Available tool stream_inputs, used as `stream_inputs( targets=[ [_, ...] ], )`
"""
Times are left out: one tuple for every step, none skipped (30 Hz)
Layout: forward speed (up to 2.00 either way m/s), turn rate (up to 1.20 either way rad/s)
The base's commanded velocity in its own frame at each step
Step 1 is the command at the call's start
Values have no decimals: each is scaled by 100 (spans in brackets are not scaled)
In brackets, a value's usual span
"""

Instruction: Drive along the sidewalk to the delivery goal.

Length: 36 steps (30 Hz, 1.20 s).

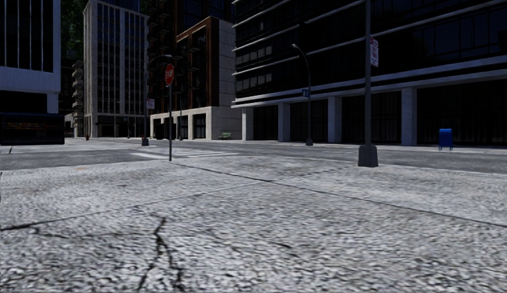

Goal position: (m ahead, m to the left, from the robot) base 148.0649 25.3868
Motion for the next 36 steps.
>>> stream_inputs(
  targets=[
    [200,0],
    [200,0],
    [200,0],
    [200,0],
    [200,0],
    [200,0],
    [200,0],
    [200,0],
    [200,0],
    [200,0],
    [200,0],
    [200,0],
    [200,0],
    [200,0],
    [200,0],
    [200,0],
    [200,0],
    [200,0],
    [200,0],
    [200,0],
    [200,0],
    [200,0],
    [200,0],
    [200,0],
    [200,0],
    [200,0],
    [200,0],
    [200,0],
    [200,0],
    [200,0],
    [200,0],
    [200,0],
    [200,0],
    [200,0],
    [200,0],
    [200,0]
  ],
)
